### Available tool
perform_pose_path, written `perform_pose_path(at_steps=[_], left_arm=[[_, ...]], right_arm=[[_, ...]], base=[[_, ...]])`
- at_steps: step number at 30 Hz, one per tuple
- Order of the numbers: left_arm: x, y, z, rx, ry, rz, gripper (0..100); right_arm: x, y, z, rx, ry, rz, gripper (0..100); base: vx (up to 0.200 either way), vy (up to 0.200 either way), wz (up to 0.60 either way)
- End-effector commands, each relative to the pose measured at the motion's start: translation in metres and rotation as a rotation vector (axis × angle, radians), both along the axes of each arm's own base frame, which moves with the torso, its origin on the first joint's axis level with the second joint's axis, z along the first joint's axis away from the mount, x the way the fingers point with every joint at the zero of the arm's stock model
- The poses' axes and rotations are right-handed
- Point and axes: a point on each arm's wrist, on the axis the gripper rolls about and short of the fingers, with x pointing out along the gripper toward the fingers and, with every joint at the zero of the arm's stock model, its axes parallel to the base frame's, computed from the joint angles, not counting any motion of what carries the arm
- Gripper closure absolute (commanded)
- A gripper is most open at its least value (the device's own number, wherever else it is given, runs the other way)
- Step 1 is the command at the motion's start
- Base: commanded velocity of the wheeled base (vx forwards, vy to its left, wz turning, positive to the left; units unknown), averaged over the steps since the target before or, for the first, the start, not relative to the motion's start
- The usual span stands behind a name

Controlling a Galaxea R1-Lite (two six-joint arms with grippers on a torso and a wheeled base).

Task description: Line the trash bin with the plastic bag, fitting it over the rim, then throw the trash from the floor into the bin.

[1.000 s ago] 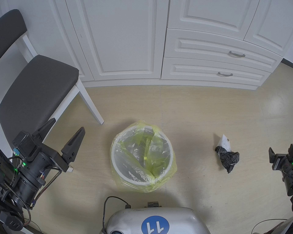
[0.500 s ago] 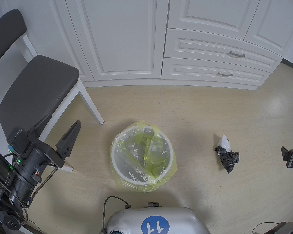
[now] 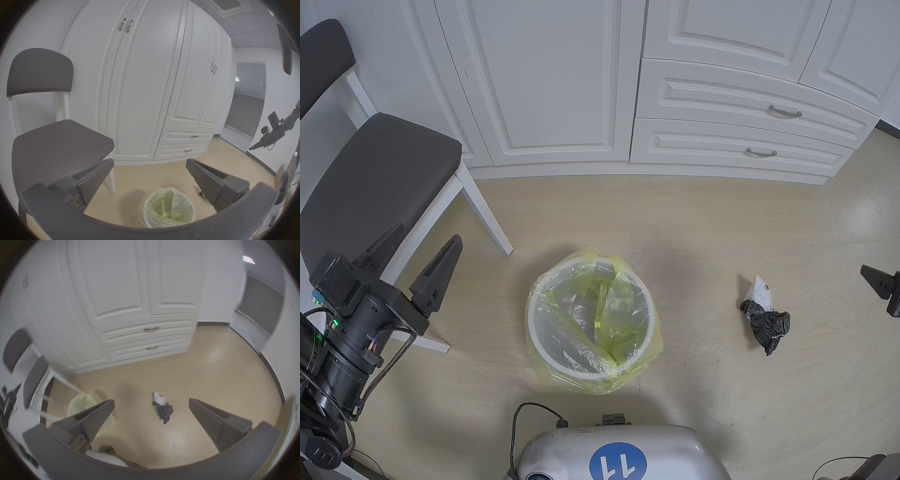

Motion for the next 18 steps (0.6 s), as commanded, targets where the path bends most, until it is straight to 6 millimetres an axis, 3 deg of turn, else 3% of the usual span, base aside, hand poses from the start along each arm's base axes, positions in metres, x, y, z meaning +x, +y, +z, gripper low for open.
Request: perform_pose_path(at_steps=[1, 3, 5, 7, 8, 10, 14, 18], left_arm=[[0.006, 0.005, 0.001, 0.003, -0.007, 0.036, 0], [0.006, 0.005, 0.001, 0.006, -0.004, 0.038, 0], [0.007, 0.007, 0.001, 0.008, -0.006, 0.038, 0], [0.006, 0.007, 0.001, 0.008, -0.009, 0.040, 0], [0.007, 0.012, 0.004, 0.006, -0.028, 0.062, 0], [0.007, 0.016, 0.006, 0.015, -0.042, 0.086, 0], [0.002, 0.020, 0.010, 0.051, -0.082, 0.103, 0], [0.000, 0.021, 0.010, 0.069, -0.093, 0.114, 0]], right_arm=[[0.024, 0.016, 0.009, -0.216, 0.052, 0.330, 0], [0.033, 0.014, 0.009, -0.206, 0.071, 0.315, 0], [0.062, 0.006, 0.008, -0.164, 0.114, 0.256, 0], [0.067, 0.005, 0.008, -0.155, 0.116, 0.251, 0], [0.094, 0.001, 0.009, -0.097, 0.125, 0.208, 0], [0.112, -0.003, 0.016, -0.048, 0.104, 0.169, 0], [0.117, -0.013, 0.025, -0.037, 0.081, 0.123, 0], [0.112, -0.015, 0.015, -0.037, 0.110, 0.115, 0]], base=[[0.000, 0.000, 0.00], [0.000, 0.000, 0.00], [0.000, 0.000, 0.00], [0.000, 0.000, 0.00], [0.000, 0.000, 0.00], [0.000, 0.000, 0.00], [0.000, 0.000, 0.00], [0.000, 0.000, 0.00]])
